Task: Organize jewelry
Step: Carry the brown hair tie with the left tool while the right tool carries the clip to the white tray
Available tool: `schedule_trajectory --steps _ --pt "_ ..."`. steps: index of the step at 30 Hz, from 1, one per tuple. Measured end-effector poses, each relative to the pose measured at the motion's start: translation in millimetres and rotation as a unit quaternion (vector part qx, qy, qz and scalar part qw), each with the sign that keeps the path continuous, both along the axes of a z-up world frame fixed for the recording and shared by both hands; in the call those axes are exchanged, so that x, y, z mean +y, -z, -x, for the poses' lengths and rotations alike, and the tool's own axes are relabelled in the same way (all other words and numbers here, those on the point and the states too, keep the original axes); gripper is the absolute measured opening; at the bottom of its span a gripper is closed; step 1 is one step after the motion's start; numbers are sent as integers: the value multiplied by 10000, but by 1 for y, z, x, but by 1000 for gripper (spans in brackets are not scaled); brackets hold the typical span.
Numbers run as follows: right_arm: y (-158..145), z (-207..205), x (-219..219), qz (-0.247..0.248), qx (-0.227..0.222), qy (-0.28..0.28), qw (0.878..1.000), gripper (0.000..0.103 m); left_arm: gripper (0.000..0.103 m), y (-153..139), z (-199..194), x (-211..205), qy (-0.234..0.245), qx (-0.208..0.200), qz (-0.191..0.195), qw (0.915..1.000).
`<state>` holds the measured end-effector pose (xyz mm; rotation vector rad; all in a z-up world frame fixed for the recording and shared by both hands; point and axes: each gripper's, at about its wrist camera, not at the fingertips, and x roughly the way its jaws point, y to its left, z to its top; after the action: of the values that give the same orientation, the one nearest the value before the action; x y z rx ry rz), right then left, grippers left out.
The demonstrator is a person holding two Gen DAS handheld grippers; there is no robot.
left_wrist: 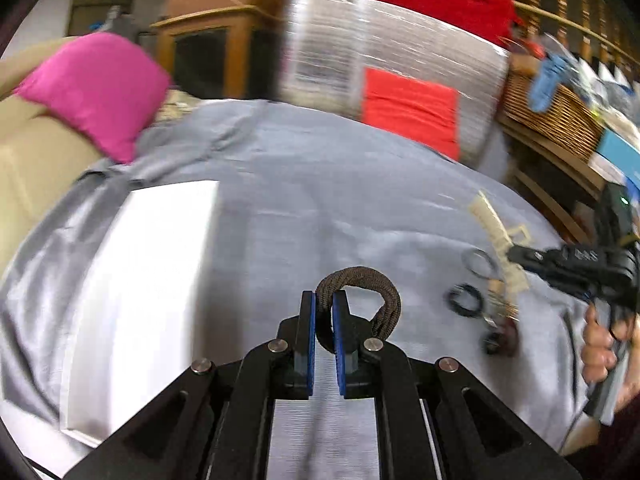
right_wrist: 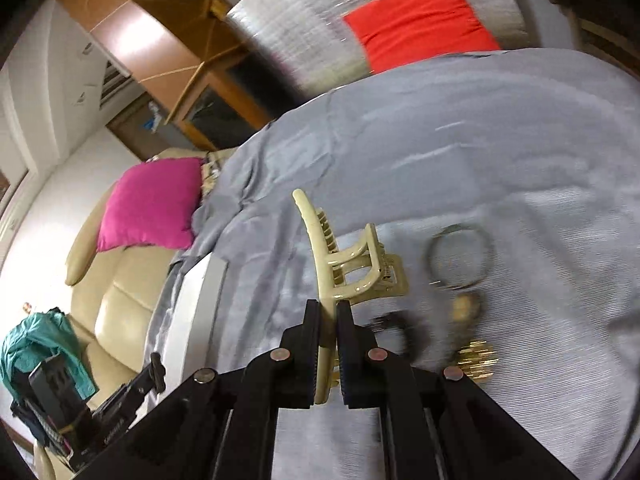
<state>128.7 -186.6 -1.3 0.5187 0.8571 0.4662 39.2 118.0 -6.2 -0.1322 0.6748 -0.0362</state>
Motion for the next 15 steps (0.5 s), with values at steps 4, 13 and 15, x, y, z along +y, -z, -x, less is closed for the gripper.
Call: schedule_trajectory --steps 4,13,15 --pt "0 -2 41 -200 9 -293 9994 9 8 4 1 36 -630 18 9 9980" --pt "-2 -11 156 -155 44 -999 9949 9 8 16 -9 100 -1930 207 -231 9807" --pt "-6 -16 183 -128 30 -1148 9933 9 8 20 -11 113 -2110 272 -108 9770"
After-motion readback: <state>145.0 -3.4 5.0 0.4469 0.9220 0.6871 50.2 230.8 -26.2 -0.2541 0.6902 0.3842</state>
